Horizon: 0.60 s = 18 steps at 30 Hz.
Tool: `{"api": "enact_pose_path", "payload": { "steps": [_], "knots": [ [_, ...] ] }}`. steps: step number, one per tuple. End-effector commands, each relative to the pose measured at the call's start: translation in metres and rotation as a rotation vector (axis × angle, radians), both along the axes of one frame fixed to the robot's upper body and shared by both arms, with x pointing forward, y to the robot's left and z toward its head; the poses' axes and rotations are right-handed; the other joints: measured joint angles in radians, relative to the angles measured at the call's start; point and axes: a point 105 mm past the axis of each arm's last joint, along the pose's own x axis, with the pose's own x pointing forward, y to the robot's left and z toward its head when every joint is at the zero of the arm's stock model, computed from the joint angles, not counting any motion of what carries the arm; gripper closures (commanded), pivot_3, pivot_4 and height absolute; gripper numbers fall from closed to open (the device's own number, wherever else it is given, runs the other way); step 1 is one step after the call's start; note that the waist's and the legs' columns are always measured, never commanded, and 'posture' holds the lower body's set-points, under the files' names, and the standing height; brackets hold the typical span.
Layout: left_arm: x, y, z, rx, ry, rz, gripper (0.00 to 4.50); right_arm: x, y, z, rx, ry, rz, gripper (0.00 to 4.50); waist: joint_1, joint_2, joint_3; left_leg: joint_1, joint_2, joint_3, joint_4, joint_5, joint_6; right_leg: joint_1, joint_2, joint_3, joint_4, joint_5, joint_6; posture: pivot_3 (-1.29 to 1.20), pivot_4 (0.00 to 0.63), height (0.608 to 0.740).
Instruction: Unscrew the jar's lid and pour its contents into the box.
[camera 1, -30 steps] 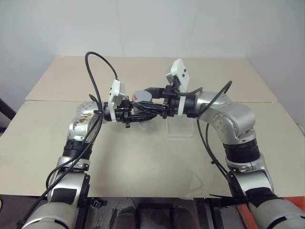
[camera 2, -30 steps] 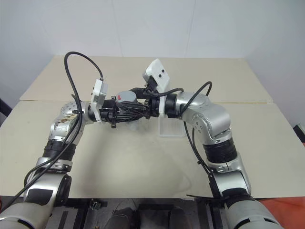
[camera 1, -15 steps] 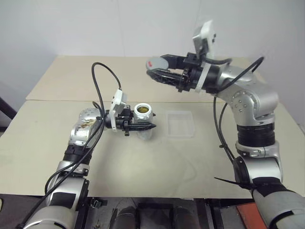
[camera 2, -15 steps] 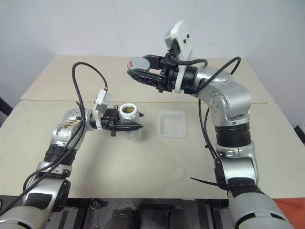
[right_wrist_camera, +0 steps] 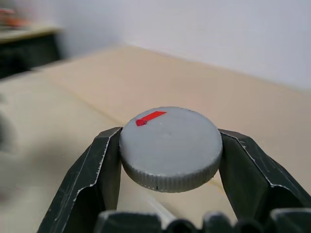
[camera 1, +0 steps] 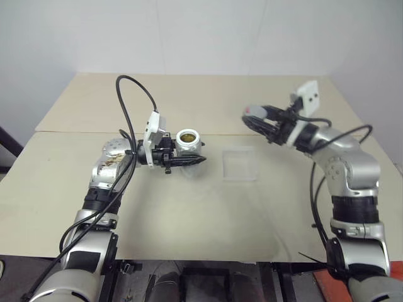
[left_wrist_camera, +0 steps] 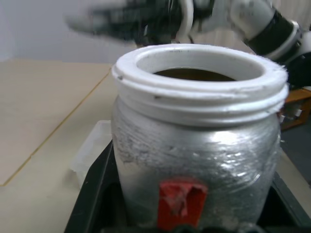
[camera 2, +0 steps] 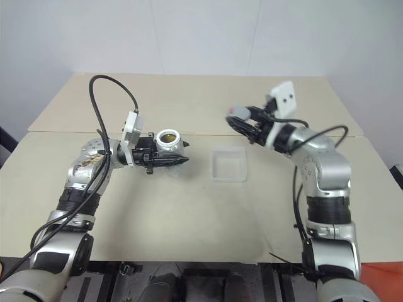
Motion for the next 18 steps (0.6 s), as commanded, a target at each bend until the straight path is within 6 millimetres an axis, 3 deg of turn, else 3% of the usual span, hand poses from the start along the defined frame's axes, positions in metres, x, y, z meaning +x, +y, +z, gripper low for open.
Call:
{"api": "enact_pose_path", "payload": {
  "steps": [1,7,11,16,18],
  "knots": [
    [0.002,0.001,0.017,-0.029,-0.063,0.022,2.57,-0.001,-0.038,-0.014,0.004,-0.006,-0.196,1.71,0.000,0.000,0.000,0.000,0.000,0.000,0.000,0.000,0.000,0.000,0.000,0.000,0.000,0.000,0.000,0.00,0.150,0.740],
    [0.008,-0.004,0.020,-0.058,-0.071,0.055,2.57,0.010,-0.067,-0.080,-0.002,0.162,-0.452,1.71,-0.013,0.000,0.000,0.002,0.000,0.002,0.000,0.000,0.000,0.001,0.000,0.003,0.001,0.000,0.000,0.00,0.150,0.740],
    [0.010,-0.006,0.022,-0.068,-0.076,0.056,2.57,0.016,-0.070,-0.098,0.000,0.186,-0.499,1.71,-0.010,0.000,0.000,0.003,-0.001,0.001,0.000,0.000,-0.001,0.002,0.001,0.002,0.000,0.000,0.000,0.00,0.150,0.740],
    [0.009,-0.010,0.024,-0.086,-0.073,0.037,2.57,0.014,-0.064,-0.098,-0.034,0.167,-0.460,0.19,-0.009,0.000,0.000,0.003,-0.001,0.001,0.000,0.000,-0.001,0.002,0.000,0.002,0.000,0.000,0.000,0.00,0.150,0.740],
    [0.009,-0.010,0.023,-0.079,-0.075,0.040,2.57,0.010,-0.062,-0.087,-0.026,0.141,-0.427,0.05,-0.008,0.000,0.000,0.003,0.000,0.001,0.000,0.000,-0.001,0.002,0.000,0.002,0.000,0.000,0.000,0.00,0.150,0.740]
  ]
}}
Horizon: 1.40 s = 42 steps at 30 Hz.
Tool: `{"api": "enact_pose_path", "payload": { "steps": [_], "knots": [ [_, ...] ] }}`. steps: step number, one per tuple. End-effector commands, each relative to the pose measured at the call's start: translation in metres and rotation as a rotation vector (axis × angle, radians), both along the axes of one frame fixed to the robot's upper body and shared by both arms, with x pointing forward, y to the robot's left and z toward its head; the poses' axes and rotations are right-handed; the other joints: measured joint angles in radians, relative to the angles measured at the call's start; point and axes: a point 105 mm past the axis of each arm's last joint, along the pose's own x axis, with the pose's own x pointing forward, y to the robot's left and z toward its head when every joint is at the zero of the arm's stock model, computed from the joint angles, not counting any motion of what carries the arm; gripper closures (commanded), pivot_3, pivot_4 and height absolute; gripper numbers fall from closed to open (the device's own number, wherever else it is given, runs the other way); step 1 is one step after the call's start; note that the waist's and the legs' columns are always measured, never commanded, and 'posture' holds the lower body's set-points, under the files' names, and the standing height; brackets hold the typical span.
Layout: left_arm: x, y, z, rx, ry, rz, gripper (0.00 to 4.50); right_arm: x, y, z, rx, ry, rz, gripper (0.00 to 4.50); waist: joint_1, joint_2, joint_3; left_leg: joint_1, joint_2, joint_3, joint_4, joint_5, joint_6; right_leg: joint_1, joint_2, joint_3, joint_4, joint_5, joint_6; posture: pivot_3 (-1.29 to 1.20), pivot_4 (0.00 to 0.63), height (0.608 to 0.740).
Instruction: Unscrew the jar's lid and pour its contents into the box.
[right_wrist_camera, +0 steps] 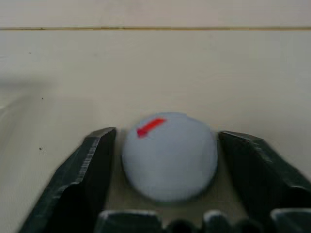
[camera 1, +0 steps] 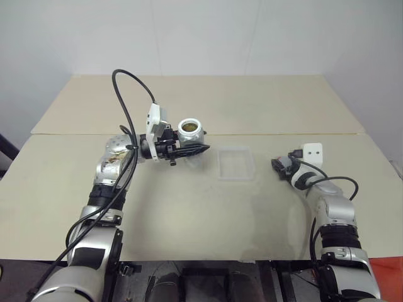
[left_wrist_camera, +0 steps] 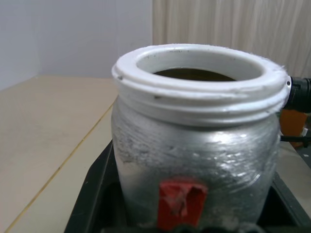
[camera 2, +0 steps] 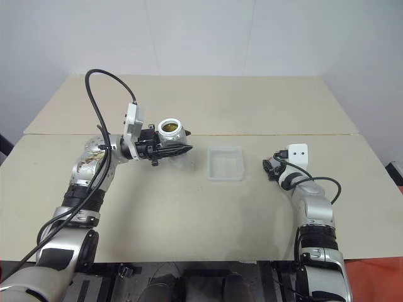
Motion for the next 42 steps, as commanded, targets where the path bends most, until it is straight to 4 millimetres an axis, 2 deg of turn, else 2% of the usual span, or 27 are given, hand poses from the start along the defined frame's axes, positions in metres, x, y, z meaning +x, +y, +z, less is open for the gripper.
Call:
{"api": "enact_pose_path", "payload": {
  "steps": [1,8,10,14,18,20,23,26,32,35,38,42],
  "knots": [
    [0.000,0.000,0.013,-0.007,-0.060,-0.002,2.57,-0.004,0.003,0.039,-0.027,-0.116,0.069,0.05,0.002,0.000,0.000,0.000,0.000,0.000,0.000,0.000,0.000,0.000,0.000,0.000,0.000,0.000,0.000,0.00,0.150,0.740],
    [0.008,-0.007,0.003,0.145,-0.141,0.012,2.57,-0.035,0.026,0.079,-0.058,-0.126,0.355,0.05,0.009,0.000,0.000,0.000,-0.001,-0.001,0.000,0.000,0.001,0.000,0.000,-0.001,-0.001,0.000,0.000,0.00,0.150,0.740],
    [0.016,-0.015,0.003,0.189,-0.200,0.054,2.57,-0.044,0.032,0.090,-0.034,-0.111,0.434,0.05,0.010,0.000,0.000,0.000,-0.001,-0.001,0.000,0.000,0.001,0.001,0.000,-0.001,-0.001,0.000,0.000,0.00,0.150,0.740],
    [0.039,-0.044,0.007,0.316,-0.466,0.204,2.57,-0.060,0.039,0.107,0.059,-0.061,0.580,0.05,0.022,0.000,0.000,0.000,-0.002,-0.001,0.001,-0.001,0.002,0.002,0.000,-0.001,-0.003,0.000,0.000,0.00,0.150,0.740],
    [0.055,-0.067,0.023,0.458,-0.894,0.323,2.57,-0.067,0.038,0.120,0.068,-0.030,0.636,0.05,0.031,0.000,0.000,-0.002,-0.002,-0.001,0.001,-0.002,0.003,0.003,0.000,-0.001,-0.010,0.002,0.002,0.00,0.150,0.740],
    [0.058,-0.073,0.025,0.512,-1.046,0.334,2.57,-0.068,0.036,0.121,0.056,-0.024,0.635,0.05,0.033,0.000,0.000,-0.002,-0.002,-0.001,0.000,-0.003,0.005,0.003,0.000,-0.001,-0.010,0.002,0.003,0.00,0.150,0.740],
    [0.055,-0.090,0.029,0.613,-1.429,0.295,2.57,-0.069,0.031,0.123,0.038,-0.015,0.625,0.05,0.035,0.000,0.000,-0.005,-0.003,-0.001,0.000,-0.004,0.007,0.001,-0.001,-0.001,-0.012,0.002,0.003,0.00,0.150,0.740],
    [0.051,-0.102,0.019,0.677,-1.732,0.197,2.57,-0.069,0.027,0.126,0.033,-0.023,0.612,0.05,0.043,0.000,0.000,-0.009,-0.004,0.000,0.000,-0.004,0.006,-0.002,-0.002,-0.001,-0.012,0.003,0.004,0.00,0.150,0.740],
    [0.057,-0.121,0.004,0.749,-2.154,0.124,2.57,-0.069,0.025,0.134,0.061,-0.058,0.582,0.05,0.060,0.000,0.000,-0.009,-0.005,0.003,0.000,-0.004,0.006,-0.003,-0.002,-0.002,-0.012,0.003,0.004,0.00,0.150,0.740],
    [0.059,-0.128,0.001,0.782,-2.238,0.112,2.57,-0.069,0.023,0.139,0.083,-0.081,0.562,0.05,0.062,0.000,0.000,-0.011,-0.005,0.004,0.001,-0.003,0.005,-0.004,-0.002,-0.002,-0.012,0.003,0.004,0.00,0.150,0.740],
    [0.056,-0.136,0.003,0.752,-2.259,0.125,2.57,-0.073,0.021,0.142,0.096,-0.096,0.548,0.05,0.063,0.000,0.000,-0.017,-0.005,0.004,0.001,0.000,-0.001,-0.013,-0.002,-0.002,-0.010,0.003,0.004,0.00,0.150,0.740],
    [0.054,-0.140,0.001,0.739,-2.253,0.123,2.57,-0.075,0.018,0.141,0.103,-0.098,0.529,0.05,0.063,0.000,0.000,-0.017,-0.006,0.004,0.001,0.001,-0.002,-0.014,-0.002,-0.002,-0.010,0.003,0.004,0.00,0.150,0.740]
  ]
}}
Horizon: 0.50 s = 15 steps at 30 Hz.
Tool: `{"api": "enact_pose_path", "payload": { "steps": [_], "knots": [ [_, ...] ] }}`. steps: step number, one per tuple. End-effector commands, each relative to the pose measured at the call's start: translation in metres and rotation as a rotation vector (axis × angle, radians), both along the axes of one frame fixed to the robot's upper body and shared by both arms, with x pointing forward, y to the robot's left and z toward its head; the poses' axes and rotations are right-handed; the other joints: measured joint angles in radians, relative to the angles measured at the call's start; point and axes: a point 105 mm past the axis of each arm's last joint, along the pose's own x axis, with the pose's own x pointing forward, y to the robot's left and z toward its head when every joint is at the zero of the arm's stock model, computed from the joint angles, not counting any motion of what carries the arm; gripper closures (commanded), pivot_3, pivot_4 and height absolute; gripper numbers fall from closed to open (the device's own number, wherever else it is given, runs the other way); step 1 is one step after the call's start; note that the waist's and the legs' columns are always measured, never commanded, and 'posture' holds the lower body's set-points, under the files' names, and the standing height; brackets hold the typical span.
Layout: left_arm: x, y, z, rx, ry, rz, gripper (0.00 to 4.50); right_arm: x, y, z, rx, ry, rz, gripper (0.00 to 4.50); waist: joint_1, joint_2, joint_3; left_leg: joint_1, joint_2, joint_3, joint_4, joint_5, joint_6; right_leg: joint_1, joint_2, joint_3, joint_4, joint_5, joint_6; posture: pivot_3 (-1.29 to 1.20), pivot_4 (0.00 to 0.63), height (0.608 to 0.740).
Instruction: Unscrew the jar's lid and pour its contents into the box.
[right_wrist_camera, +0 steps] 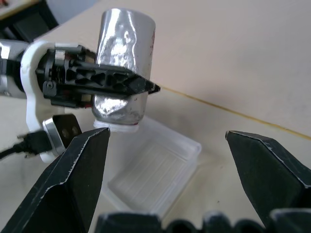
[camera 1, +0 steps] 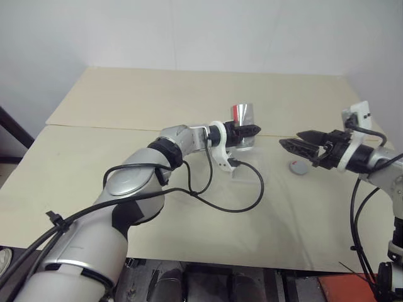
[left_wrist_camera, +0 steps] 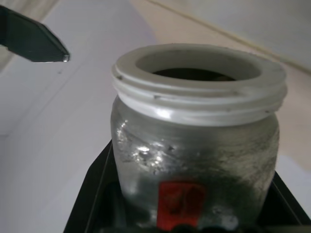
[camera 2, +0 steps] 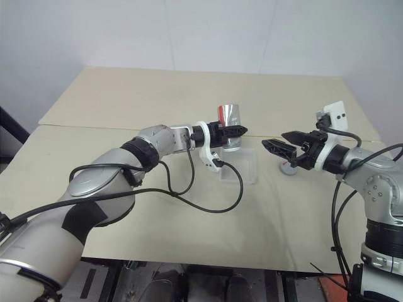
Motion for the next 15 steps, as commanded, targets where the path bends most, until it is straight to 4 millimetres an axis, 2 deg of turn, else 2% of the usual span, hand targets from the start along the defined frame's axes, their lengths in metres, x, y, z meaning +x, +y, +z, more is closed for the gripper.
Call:
{"api": "enact_pose_path", "payload": {
  "steps": [1,4,7,12,14,15],
  "knots": [
    [-0.002,-0.006,0.014,-0.023,-0.043,-0.028,2.57,-0.006,-0.003,0.012,0.006,-0.053,-0.014,0.05,0.000,0.000,0.000,0.000,0.000,0.000,0.000,0.000,0.000,0.000,0.000,0.000,0.000,0.000,0.000,0.00,0.150,0.740],
    [-0.003,-0.006,0.014,-0.030,-0.034,-0.036,2.57,-0.006,-0.001,0.010,0.008,-0.052,-0.018,0.05,-0.002,0.000,0.000,0.000,-0.001,0.000,0.000,0.000,0.000,0.000,-0.001,0.000,0.000,0.000,0.000,0.00,0.150,0.740],
    [-0.003,-0.004,0.017,-0.106,0.047,-0.019,2.57,-0.006,0.001,0.009,0.014,-0.058,-0.012,0.05,-0.002,0.000,0.000,0.000,-0.003,-0.001,0.000,0.000,0.000,0.000,-0.002,0.000,0.001,0.000,0.000,0.00,0.150,0.740],
    [0.013,0.026,0.032,-0.445,0.393,0.129,2.57,-0.006,0.002,0.010,0.001,-0.087,-0.007,0.05,-0.006,0.001,0.000,0.001,-0.005,-0.002,0.000,0.000,-0.001,0.000,-0.004,0.000,0.002,0.000,0.000,0.00,0.150,0.740],
    [0.017,0.036,0.043,-0.566,0.465,0.149,2.57,-0.006,0.003,0.011,-0.009,-0.106,0.000,0.05,-0.008,0.001,0.000,0.002,-0.005,-0.003,0.000,0.000,-0.001,0.000,-0.005,0.000,0.003,0.000,0.000,0.00,0.150,0.740],
    [0.025,0.043,0.046,-0.713,0.628,0.222,2.57,-0.006,0.004,0.012,-0.022,-0.110,0.006,0.05,-0.007,0.001,0.000,0.002,-0.005,-0.003,0.000,0.001,-0.001,0.000,-0.005,0.000,0.003,0.000,0.000,0.00,0.150,0.740]
  ]
}}
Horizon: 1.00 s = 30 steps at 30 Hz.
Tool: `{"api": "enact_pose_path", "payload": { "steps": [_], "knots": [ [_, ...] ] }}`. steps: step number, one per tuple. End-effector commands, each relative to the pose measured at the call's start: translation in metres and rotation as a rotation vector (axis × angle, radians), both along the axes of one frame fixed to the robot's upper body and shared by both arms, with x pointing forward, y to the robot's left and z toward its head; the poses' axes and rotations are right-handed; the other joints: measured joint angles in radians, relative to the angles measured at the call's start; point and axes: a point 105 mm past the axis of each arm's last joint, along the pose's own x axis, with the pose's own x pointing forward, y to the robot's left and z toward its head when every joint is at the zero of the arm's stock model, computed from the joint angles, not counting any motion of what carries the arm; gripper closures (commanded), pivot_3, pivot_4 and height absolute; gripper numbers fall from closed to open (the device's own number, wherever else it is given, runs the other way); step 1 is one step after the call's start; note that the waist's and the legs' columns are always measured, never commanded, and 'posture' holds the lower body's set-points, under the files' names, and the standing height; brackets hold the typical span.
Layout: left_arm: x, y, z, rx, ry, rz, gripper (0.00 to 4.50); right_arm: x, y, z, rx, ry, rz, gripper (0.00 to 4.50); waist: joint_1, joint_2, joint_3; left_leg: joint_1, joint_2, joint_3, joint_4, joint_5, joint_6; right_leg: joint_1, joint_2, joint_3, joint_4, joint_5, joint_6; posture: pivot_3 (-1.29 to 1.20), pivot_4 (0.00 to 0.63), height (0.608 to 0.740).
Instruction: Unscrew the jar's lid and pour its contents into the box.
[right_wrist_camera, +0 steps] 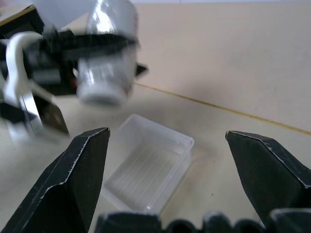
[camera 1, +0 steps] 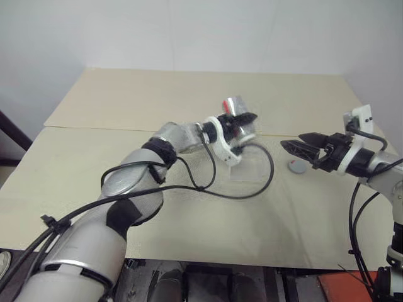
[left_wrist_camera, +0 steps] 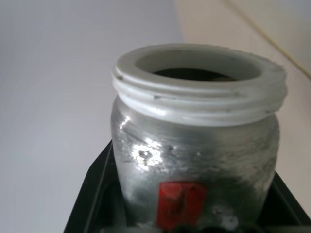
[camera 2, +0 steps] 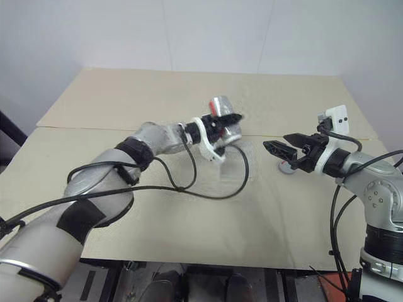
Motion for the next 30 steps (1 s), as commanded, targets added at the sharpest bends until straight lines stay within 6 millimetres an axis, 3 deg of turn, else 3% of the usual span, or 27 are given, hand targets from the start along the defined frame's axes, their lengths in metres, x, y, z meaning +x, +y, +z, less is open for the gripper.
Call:
{"api": "enact_pose_path", "payload": {
  "steps": [1,6,9,12,14,18,24,27,30],
  "knots": [
    [0.015,0.016,0.022,-0.395,0.354,0.099,2.57,-0.004,0.006,0.017,-0.040,-0.095,0.029,0.05,0.000,0.002,-0.001,0.000,-0.001,0.000,0.000,0.000,0.000,0.000,0.000,0.000,0.000,0.000,0.000,0.00,0.150,0.740],
    [0.034,0.036,0.023,-1.022,1.078,0.097,2.57,-0.001,0.009,0.016,-0.051,-0.099,0.043,0.05,0.000,0.002,-0.001,0.000,-0.003,0.001,0.004,0.000,0.001,0.001,-0.007,-0.010,0.005,0.000,0.000,0.00,0.150,0.740],
    [0.041,0.051,0.010,-1.238,1.253,0.140,2.57,-0.001,0.011,0.012,-0.050,-0.092,0.044,0.05,-0.013,0.002,-0.001,0.000,-0.005,-0.002,0.005,0.000,0.002,0.001,-0.007,-0.011,0.005,0.000,0.001,0.00,0.150,0.740],
    [0.037,0.061,-0.005,-1.324,1.272,0.132,2.57,-0.001,0.013,0.010,-0.047,-0.087,0.048,0.05,-0.028,0.003,-0.002,0.001,-0.005,-0.005,0.005,0.000,0.002,0.002,-0.007,-0.010,0.006,0.000,0.001,0.00,0.150,0.740],
    [0.031,0.061,-0.012,-1.281,1.241,0.116,2.57,-0.001,0.013,0.011,-0.044,-0.087,0.051,0.05,-0.032,0.003,-0.002,0.003,-0.005,-0.005,0.004,0.000,0.002,0.002,-0.008,-0.010,0.008,0.000,0.001,0.00,0.150,0.740],
    [0.029,0.062,-0.030,-1.253,1.336,0.185,2.57,-0.001,0.015,0.012,-0.039,-0.089,0.056,0.05,-0.033,0.003,-0.002,0.004,-0.005,-0.005,0.004,0.000,0.001,0.002,-0.007,-0.010,0.008,0.000,0.001,0.00,0.150,0.740],
    [0.028,0.062,-0.014,-1.225,1.279,0.117,2.57,-0.001,0.016,0.013,-0.039,-0.097,0.061,0.05,-0.028,0.003,-0.002,0.004,-0.005,-0.005,0.005,0.000,0.001,0.003,-0.008,-0.009,0.008,0.001,0.002,0.00,0.150,0.740],
    [0.027,0.055,-0.002,-1.075,1.134,0.124,2.57,-0.002,0.016,0.014,-0.041,-0.103,0.061,0.05,-0.024,0.003,-0.002,0.004,-0.005,-0.005,0.005,0.000,0.001,0.002,-0.008,-0.009,0.008,0.001,0.002,0.00,0.150,0.740],
    [0.018,0.033,0.023,-0.670,0.750,0.105,2.57,-0.002,0.016,0.014,-0.052,-0.107,0.062,0.05,-0.022,0.003,-0.002,0.004,-0.006,-0.005,0.004,0.000,0.001,0.002,-0.008,-0.009,0.008,0.001,0.002,0.00,0.150,0.740]
  ]
}}
